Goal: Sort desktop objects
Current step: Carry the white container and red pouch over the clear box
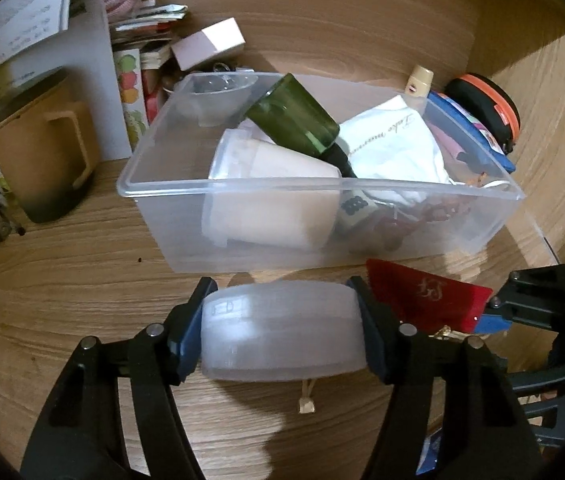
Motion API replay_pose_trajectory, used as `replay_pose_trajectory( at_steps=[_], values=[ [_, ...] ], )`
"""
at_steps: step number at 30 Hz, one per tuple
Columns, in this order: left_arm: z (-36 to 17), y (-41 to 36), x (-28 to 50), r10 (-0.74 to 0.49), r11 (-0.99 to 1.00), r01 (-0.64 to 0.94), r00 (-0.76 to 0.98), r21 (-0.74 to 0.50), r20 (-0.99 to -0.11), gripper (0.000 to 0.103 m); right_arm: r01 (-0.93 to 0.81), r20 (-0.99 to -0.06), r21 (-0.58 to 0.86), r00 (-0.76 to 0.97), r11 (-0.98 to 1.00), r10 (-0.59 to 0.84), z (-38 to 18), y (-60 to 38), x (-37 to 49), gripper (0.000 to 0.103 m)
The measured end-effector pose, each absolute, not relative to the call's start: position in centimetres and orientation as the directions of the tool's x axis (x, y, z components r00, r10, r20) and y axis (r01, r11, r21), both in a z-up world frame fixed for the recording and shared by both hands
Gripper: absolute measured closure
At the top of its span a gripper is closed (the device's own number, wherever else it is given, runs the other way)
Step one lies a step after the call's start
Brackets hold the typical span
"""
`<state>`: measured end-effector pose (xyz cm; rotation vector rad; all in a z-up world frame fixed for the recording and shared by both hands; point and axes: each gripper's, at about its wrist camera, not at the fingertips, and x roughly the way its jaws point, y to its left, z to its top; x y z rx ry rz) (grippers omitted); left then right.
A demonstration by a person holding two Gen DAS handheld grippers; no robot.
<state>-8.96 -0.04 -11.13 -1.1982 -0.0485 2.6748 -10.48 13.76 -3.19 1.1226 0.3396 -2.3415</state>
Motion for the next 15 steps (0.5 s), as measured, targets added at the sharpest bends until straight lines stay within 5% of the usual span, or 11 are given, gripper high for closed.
replay_pose_trajectory(
  at_steps=[15],
  values=[
    [-9.9, -1.5, -7.1, 0.173, -0.985, -0.133, -0.686, -0.112, -0.707, 0.038, 0.493, -0.725, 0.007, -0.596, -0.870, -0.344, -0.5, 15.9, -8.5, 0.084]
  ],
)
